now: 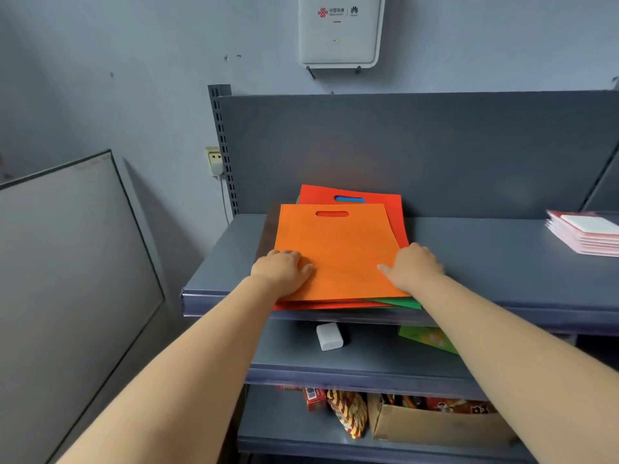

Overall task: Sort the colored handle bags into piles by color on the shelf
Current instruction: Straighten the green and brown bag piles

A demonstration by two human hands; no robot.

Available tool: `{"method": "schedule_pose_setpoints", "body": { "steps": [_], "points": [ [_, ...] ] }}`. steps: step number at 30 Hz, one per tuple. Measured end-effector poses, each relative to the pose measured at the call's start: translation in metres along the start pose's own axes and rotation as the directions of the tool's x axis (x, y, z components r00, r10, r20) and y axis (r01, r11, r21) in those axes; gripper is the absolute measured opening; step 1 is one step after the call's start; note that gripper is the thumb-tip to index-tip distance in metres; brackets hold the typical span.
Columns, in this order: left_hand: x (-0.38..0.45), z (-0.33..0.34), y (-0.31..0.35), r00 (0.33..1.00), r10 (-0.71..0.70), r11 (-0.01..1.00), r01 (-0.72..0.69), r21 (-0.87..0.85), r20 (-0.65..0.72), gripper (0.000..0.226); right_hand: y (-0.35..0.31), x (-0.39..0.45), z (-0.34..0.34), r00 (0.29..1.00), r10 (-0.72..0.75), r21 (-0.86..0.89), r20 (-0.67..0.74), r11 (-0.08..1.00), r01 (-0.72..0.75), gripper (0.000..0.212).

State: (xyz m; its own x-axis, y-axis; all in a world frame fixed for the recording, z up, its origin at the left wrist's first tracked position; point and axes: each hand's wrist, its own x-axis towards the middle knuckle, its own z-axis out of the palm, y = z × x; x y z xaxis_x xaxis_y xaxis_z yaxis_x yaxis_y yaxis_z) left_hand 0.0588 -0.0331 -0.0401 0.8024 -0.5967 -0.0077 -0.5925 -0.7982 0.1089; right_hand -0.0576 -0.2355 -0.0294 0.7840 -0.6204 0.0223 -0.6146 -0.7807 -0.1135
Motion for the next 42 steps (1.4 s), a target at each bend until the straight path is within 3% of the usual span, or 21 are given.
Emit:
{"method": "schedule_pose_setpoints", "body": {
  "steps": [7, 15, 19, 22, 26, 31, 36, 42],
  "points": [
    [0.02, 0.002, -0.001, 1.0, 0.029, 0.999, -0.029, -0.036, 0.005, 0.049, -0.001, 0.023, -0.004, 0.983, 0.171, 0.249, 0.065, 0.951, -0.182, 0.053],
    [0.035, 0.001, -0.004, 0.995, 0.084, 0.989, -0.078, -0.123, 0.051, 0.048, 0.013, 0.027, -0.007, 0.927, 0.307, 0.473, 0.217, 0.797, -0.375, 0.034],
    [0.037, -0.001, -0.002, 0.994, 0.104, 0.988, -0.099, -0.119, 0.04, 0.046, 0.02, 0.029, -0.01, 0.949, 0.309, 0.419, 0.064, 0.855, -0.307, 0.006],
    [0.038, -0.004, -0.001, 0.998, 0.014, 0.992, -0.021, -0.122, -0.053, 0.041, 0.037, 0.031, -0.022, 0.935, 0.33, 0.431, -0.127, 0.867, -0.248, 0.011],
    [0.039, -0.006, -0.01, 0.968, -0.231, 0.969, 0.219, -0.118, -0.099, 0.053, 0.068, 0.029, -0.035, 0.867, 0.417, 0.554, -0.273, 0.805, -0.213, 0.024],
    [0.042, -0.011, -0.015, 0.928, -0.369, 0.885, 0.333, -0.326, -0.056, 0.036, 0.084, 0.026, -0.039, 0.847, 0.456, 0.658, -0.274, 0.731, -0.181, 0.044],
    [0.036, -0.019, -0.016, 0.892, -0.45, 0.791, 0.374, -0.484, -0.045, 0.033, 0.082, 0.025, -0.039, 0.848, 0.451, 0.71, -0.28, 0.691, -0.133, 0.042],
    [0.012, -0.029, -0.017, 0.857, -0.446, 0.789, 0.24, -0.566, -0.259, 0.011, 0.076, 0.024, -0.045, 0.855, 0.44, 0.801, -0.274, 0.597, -0.05, 0.042]
  ]
}}
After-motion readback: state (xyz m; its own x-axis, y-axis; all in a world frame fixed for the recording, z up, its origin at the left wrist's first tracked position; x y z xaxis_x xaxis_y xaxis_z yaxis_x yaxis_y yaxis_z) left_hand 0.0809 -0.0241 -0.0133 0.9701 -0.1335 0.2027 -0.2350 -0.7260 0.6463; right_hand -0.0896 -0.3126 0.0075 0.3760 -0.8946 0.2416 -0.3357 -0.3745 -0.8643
